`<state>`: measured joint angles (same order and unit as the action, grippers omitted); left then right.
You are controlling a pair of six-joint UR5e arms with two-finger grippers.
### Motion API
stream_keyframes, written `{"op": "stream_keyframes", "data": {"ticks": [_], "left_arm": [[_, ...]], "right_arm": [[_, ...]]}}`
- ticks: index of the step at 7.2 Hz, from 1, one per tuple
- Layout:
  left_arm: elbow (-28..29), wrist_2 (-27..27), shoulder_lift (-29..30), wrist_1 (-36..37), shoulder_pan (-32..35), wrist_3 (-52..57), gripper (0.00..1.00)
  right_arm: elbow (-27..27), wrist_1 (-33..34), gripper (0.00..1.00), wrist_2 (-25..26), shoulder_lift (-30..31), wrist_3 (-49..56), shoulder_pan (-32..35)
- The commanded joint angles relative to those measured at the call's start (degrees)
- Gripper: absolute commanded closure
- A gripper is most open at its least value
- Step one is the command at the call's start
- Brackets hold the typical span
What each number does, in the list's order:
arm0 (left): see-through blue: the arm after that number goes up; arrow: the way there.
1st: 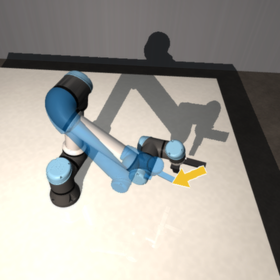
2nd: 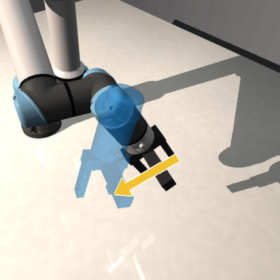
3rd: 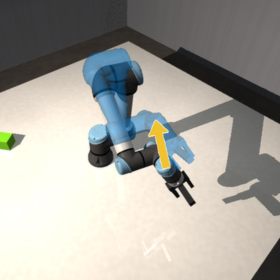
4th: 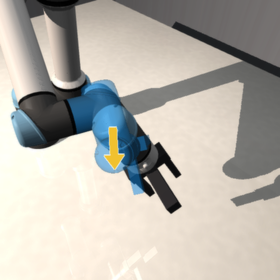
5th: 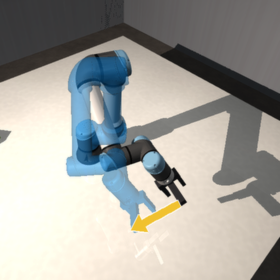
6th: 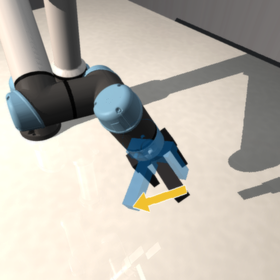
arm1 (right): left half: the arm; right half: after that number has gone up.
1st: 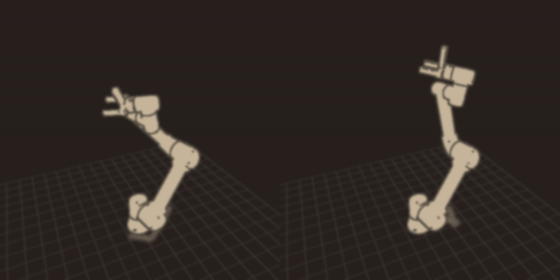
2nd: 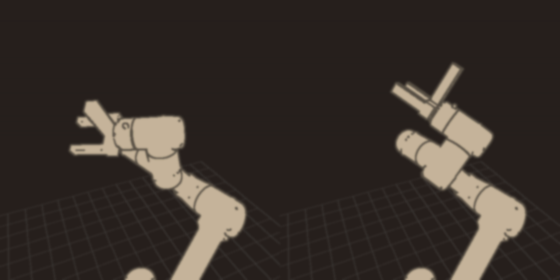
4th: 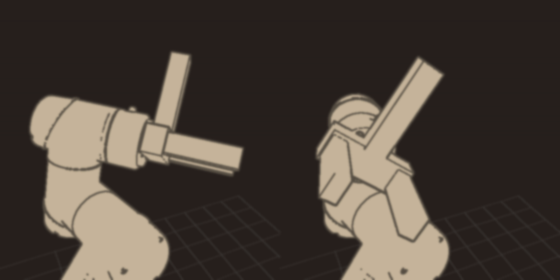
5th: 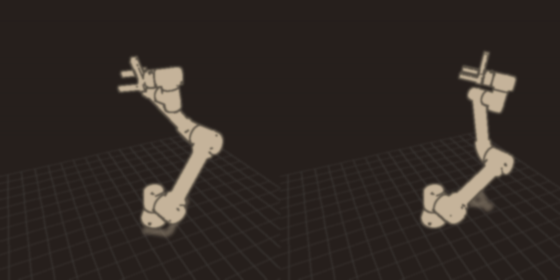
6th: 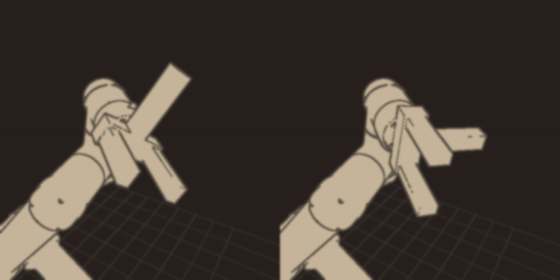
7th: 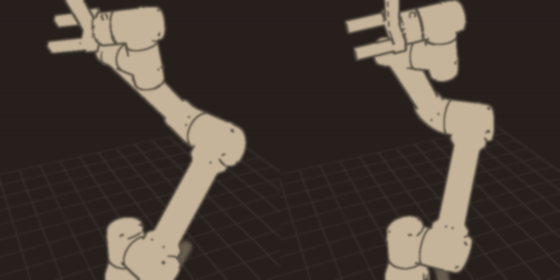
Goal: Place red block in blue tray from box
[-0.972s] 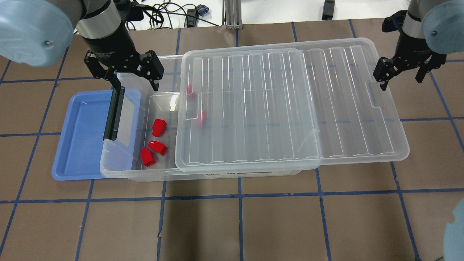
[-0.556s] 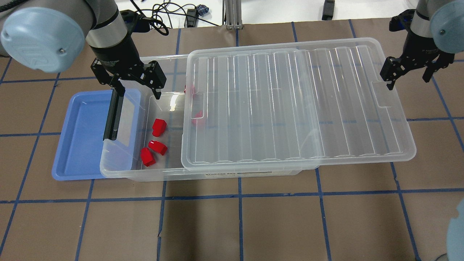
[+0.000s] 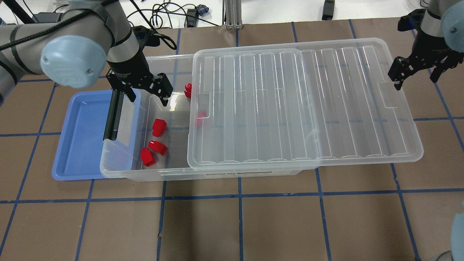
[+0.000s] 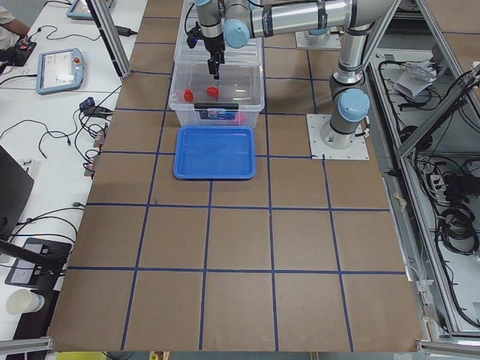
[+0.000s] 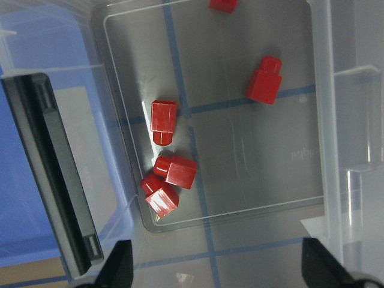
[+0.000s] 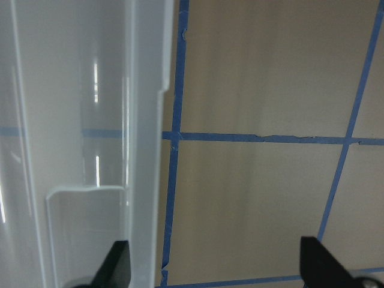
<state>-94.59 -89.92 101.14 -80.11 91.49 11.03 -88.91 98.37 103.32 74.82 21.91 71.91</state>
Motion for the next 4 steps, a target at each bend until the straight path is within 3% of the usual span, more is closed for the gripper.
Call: {"op": "stream_keyframes", "data": {"ticks": [1, 4], "left_arm": [[-6.7, 0.0, 1.5, 10.5, -0.1, 3.0, 0.00], [-9.9, -0.1, 2.4, 14.2, -0.1, 4.1, 0.00]], "right_arm": [[0.1, -0.5, 0.00, -1.7, 2.7, -1.2, 0.1], [0.0, -4.2, 0.00, -3.4, 11.1, -2.8, 0.9]]}}
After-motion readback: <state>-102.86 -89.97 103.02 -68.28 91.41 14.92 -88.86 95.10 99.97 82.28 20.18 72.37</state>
